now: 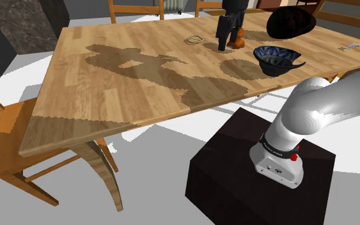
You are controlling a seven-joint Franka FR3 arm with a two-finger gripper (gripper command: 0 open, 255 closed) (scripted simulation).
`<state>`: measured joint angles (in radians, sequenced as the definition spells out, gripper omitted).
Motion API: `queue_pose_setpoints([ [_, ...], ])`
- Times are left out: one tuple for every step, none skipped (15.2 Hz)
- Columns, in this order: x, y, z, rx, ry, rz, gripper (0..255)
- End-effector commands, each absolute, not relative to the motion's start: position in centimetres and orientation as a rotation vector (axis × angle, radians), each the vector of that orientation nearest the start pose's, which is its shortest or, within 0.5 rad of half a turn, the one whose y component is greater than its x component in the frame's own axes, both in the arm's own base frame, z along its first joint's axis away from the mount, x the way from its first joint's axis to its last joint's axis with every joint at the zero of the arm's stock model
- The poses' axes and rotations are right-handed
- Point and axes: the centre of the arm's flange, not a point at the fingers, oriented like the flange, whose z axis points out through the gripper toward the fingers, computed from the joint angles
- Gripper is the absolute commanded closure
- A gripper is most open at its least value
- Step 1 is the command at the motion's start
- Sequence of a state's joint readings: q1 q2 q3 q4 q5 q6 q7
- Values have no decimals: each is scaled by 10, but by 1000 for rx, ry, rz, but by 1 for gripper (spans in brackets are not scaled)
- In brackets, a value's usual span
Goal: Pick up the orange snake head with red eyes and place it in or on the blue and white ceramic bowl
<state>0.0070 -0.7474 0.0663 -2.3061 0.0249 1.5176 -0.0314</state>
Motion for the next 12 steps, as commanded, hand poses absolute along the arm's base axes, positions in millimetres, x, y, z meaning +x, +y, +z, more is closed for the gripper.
queue_pose_setpoints([
  [311, 32, 597, -3159, -137, 66, 0],
  [316, 19, 597, -3152, -97, 47, 0],
  [320, 6, 598, -3144, -57, 28, 0],
  [323, -8, 598, -3136, -17, 8, 0],
  [327, -21, 598, -3128, 23, -11, 0],
  [330, -35, 598, -3118, 63, -30, 0],
  [332, -48, 598, -3109, 102, -49, 0],
  [335, -62, 598, -3098, 141, -67, 0],
  [337, -76, 598, -3087, 180, -86, 0],
  [338, -89, 598, -3075, 219, -105, 0],
  [339, -103, 597, -3063, 257, -123, 0],
  [340, -117, 597, -3050, 295, -141, 0],
])
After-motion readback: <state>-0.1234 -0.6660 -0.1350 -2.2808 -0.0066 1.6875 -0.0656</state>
